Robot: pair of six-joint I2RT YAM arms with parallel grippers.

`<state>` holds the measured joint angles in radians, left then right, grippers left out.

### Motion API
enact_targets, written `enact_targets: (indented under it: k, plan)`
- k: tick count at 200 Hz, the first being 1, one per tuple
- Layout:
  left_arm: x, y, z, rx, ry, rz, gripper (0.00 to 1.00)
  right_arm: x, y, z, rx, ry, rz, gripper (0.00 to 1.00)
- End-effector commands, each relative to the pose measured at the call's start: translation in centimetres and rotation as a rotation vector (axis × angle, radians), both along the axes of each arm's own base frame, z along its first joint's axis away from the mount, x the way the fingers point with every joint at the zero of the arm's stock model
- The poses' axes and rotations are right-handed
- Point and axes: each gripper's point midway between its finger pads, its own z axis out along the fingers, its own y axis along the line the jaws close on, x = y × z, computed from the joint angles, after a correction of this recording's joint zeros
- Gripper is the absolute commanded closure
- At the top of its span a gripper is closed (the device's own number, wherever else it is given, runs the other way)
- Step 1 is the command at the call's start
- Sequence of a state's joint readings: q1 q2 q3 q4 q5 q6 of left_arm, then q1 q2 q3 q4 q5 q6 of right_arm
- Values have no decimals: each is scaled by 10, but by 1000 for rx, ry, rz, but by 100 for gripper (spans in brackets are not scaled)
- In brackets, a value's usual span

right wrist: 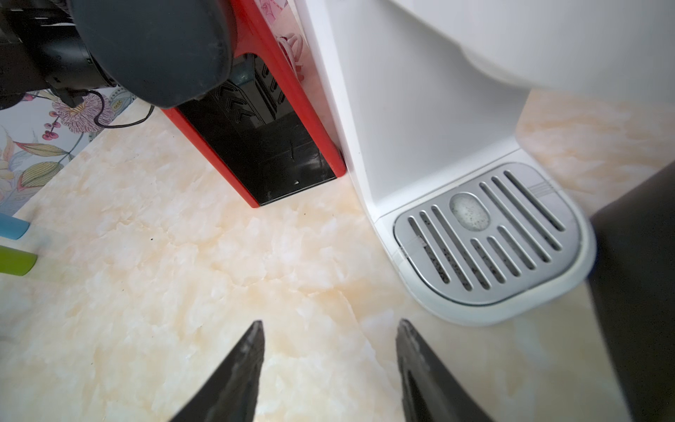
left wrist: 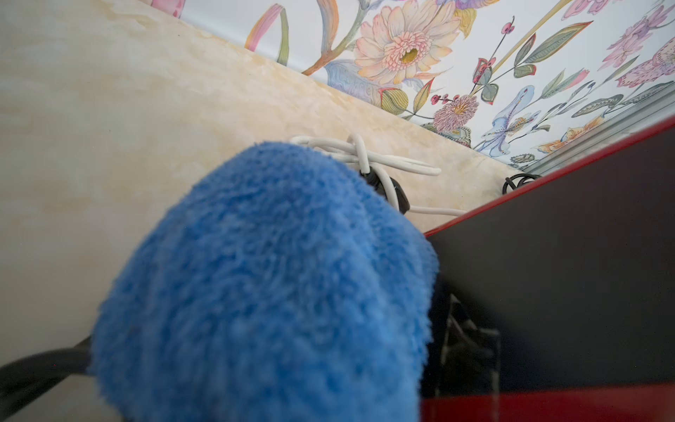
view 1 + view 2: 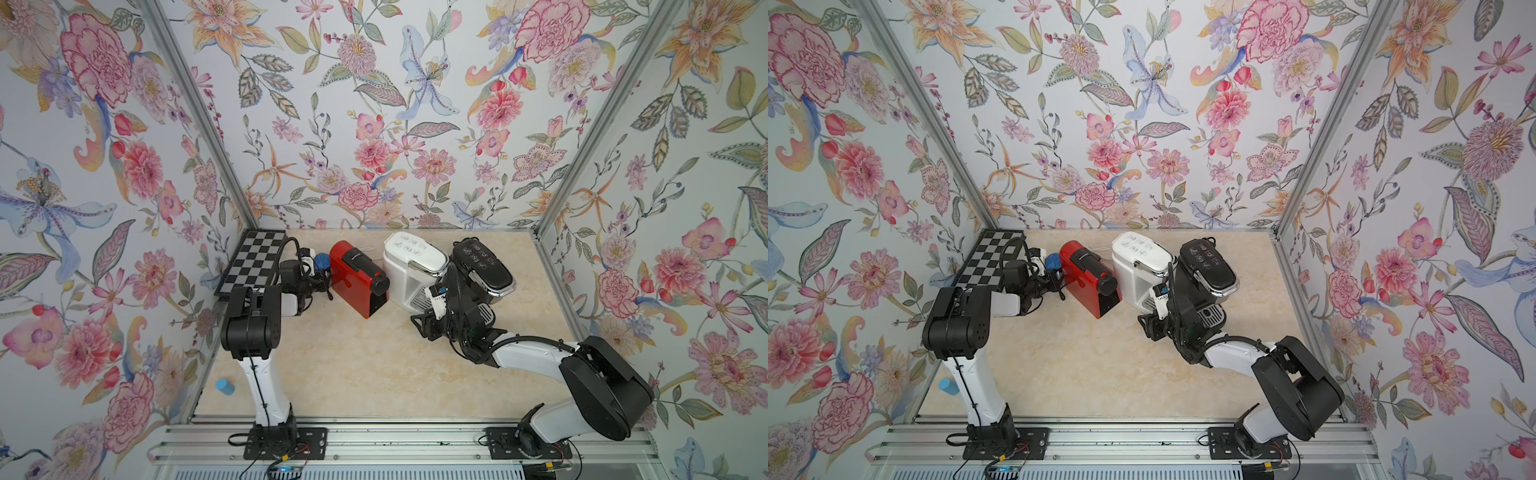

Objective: Wipe the surface of a coffee machine
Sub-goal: Wipe the dirt from the surface of the coffee machine.

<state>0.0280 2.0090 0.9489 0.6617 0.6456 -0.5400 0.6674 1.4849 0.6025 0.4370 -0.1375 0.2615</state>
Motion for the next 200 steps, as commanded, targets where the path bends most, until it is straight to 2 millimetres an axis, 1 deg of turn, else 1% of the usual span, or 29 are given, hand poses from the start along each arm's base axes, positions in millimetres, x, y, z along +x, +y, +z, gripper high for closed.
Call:
enact_targets:
  k: [1,28,44,64,104,129,141,149,158,174,200]
  plan:
    - [-23,-50,-8,-84,46,-179,100,5,3,13,-1,-39,3,41]
    - [-13,-52,12,-71,13,-199,100,5,4,11,-3,-34,7,41]
    - [-8,-53,32,-61,-21,-208,100,6,4,12,-3,-37,6,41]
    - [-4,-52,62,-51,-70,-209,100,5,4,11,-7,-36,4,41]
    - [-11,-52,126,-47,-186,-204,100,6,5,10,-8,-33,6,41]
    - [-19,-53,155,-49,-244,-214,100,7,5,8,-13,-28,6,41]
    - [-22,-53,163,-48,-260,-213,99,7,5,7,-13,-26,7,41]
    - [-22,-52,163,-37,-261,-208,98,7,6,7,-12,-26,8,41]
    - [-19,-49,156,-12,-246,-197,97,7,6,7,-12,-26,7,41]
    - [-14,-48,130,17,-186,-195,97,7,6,5,-15,-21,10,41]
    - [-11,-50,92,-5,-126,-207,98,8,6,4,-17,-21,8,41]
